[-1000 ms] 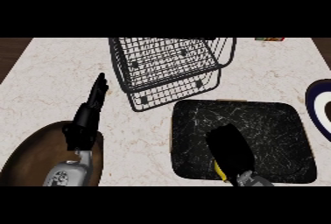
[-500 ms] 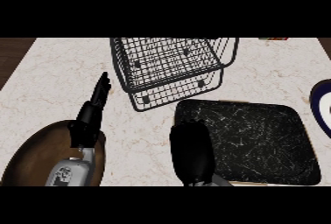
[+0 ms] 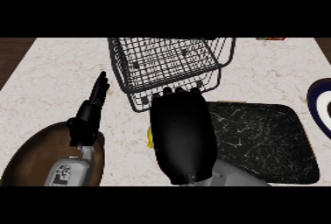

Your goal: Pick the lemon from the tray and place it in the tiered basket

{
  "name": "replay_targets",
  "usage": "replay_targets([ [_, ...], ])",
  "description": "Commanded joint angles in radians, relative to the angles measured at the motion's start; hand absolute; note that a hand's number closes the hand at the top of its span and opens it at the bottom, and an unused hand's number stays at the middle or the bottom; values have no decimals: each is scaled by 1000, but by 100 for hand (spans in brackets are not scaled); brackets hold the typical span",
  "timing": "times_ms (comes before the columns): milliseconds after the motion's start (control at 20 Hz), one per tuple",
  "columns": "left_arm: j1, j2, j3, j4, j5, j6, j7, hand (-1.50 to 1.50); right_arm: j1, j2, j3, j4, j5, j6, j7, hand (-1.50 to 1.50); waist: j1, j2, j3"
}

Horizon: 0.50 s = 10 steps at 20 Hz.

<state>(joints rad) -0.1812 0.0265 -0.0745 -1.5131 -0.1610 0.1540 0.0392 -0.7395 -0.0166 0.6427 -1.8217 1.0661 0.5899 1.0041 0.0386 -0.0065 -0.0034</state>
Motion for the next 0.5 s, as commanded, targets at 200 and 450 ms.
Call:
replay_targets([
  [200,-18,-10,-4,-2,1,0,16,0,-351,16,-168,130,-226,53,268,150,-1,-1,0],
  [450,-20,-19,-15,7,-6,12,3,0,-447,16,-282,208,-363,-131,291,150,-2,5,0],
])
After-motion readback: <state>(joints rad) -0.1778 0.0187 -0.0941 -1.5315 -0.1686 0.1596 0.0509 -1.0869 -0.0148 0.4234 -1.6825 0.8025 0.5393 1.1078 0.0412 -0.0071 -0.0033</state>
